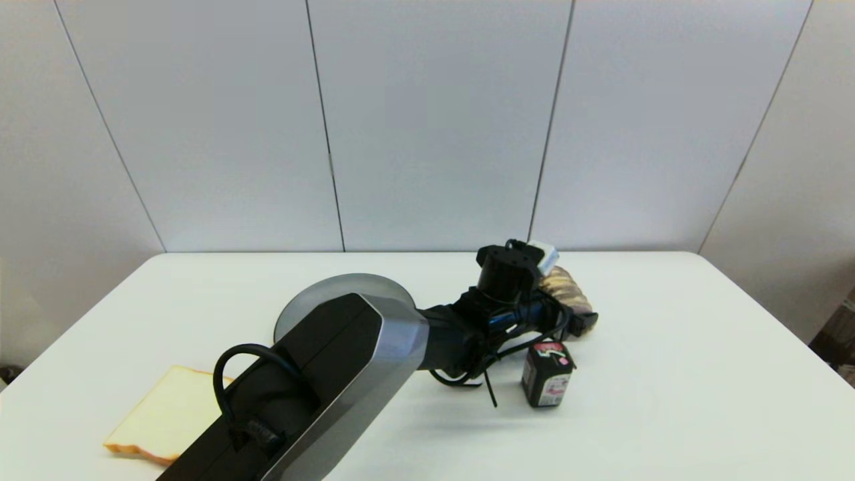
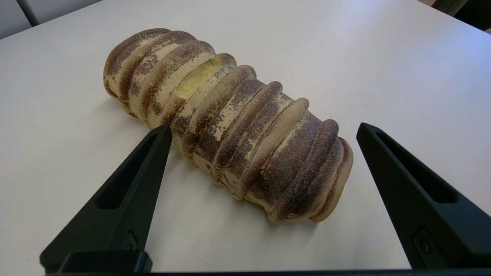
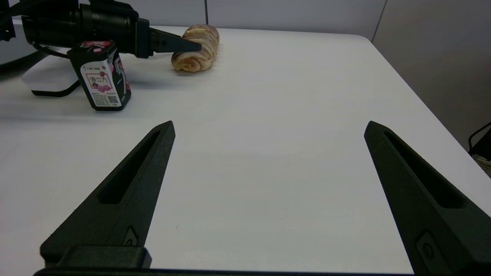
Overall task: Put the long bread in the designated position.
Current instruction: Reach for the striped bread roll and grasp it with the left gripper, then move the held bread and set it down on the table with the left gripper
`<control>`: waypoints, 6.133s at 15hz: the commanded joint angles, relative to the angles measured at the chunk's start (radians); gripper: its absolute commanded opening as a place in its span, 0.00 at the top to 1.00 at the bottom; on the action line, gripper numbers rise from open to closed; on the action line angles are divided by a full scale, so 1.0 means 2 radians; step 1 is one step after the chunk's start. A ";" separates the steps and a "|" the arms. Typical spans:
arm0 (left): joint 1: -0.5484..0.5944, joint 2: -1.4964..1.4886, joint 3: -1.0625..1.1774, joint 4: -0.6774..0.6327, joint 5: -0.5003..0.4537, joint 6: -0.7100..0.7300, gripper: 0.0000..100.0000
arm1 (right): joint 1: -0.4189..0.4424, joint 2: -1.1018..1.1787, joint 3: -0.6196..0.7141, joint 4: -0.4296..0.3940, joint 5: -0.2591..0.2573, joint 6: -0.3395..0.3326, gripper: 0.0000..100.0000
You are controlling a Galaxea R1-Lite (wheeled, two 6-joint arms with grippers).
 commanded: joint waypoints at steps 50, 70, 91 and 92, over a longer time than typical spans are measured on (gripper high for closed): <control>0.190 -0.339 0.265 0.106 0.025 0.023 1.00 | 0.000 0.001 0.000 0.000 0.000 0.000 0.00; 0.197 -0.205 0.236 0.017 0.200 -0.175 1.00 | 0.000 0.001 0.000 0.000 0.000 0.000 0.00; 0.191 -0.201 0.247 0.012 0.337 -0.200 1.00 | 0.000 0.001 0.000 0.000 0.000 0.000 0.00; 0.186 -0.206 0.251 0.012 0.338 -0.204 1.00 | 0.000 0.001 0.000 0.000 0.000 0.000 0.00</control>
